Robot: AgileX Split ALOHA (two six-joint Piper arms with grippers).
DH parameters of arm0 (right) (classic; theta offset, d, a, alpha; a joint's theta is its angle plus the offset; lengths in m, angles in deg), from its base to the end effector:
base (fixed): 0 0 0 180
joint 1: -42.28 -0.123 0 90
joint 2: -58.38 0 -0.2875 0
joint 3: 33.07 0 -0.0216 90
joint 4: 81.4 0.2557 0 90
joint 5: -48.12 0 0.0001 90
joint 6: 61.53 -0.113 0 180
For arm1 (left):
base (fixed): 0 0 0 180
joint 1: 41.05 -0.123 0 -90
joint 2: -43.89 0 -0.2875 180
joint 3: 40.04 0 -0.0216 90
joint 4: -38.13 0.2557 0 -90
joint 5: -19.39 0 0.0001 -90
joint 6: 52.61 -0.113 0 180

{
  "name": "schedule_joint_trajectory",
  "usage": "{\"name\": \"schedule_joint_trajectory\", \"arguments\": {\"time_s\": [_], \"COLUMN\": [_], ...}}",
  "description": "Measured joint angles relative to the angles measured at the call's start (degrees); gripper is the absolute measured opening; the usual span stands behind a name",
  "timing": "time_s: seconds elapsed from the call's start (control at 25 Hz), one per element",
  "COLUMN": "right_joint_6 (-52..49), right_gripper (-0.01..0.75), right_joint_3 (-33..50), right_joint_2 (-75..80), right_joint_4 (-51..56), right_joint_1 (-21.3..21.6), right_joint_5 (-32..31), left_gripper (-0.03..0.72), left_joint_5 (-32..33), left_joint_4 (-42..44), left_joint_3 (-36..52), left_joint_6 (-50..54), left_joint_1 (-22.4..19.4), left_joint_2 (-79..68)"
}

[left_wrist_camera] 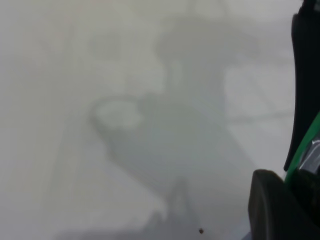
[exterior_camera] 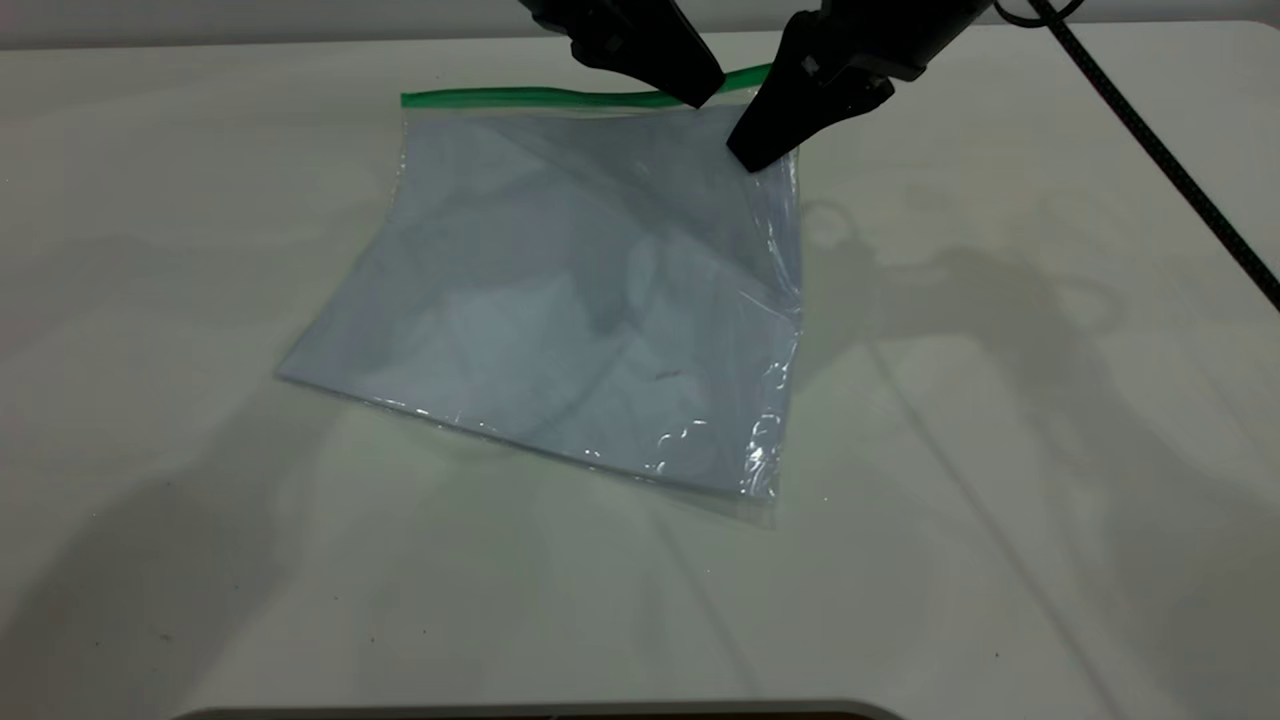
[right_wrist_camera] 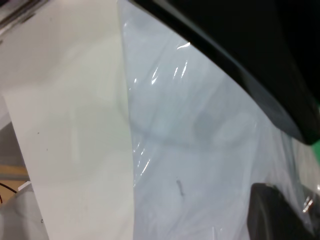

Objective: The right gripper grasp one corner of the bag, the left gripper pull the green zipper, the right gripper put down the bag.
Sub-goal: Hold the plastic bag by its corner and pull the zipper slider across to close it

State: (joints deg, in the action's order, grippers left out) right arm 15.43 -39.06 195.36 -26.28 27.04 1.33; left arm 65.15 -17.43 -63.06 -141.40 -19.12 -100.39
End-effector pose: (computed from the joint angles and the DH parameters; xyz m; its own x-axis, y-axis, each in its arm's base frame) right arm 0.4114 0.1822 0.0815 -0.5683 -0.6009 -0.5621 -0.8191 0.4777 0.3175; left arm 0.4451 -0.2512 0.0966 -0.2063 0.6795 -0.7041 0.9688 0.2430 -0.0494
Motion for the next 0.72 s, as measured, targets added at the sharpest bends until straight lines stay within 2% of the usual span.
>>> {"name": "schedule_joint_trajectory", "arguments": {"time_s": [0.72], "right_joint_6": [0.24], "right_gripper": [0.034], "right_joint_3": [-0.27], "right_joint_2": [-0.34], "right_joint_4": [2.11], "right_joint_1": [3.28], "right_joint_5": [-1.32], "left_gripper": [0.069], "left_joint_5": [-2.07], "left_joint_4": [-0.83], "left_joint_3": [-0.05], "left_joint_6": [-0.97], "left_joint_1": [-0.62], "left_joint_2": [0.11]}}
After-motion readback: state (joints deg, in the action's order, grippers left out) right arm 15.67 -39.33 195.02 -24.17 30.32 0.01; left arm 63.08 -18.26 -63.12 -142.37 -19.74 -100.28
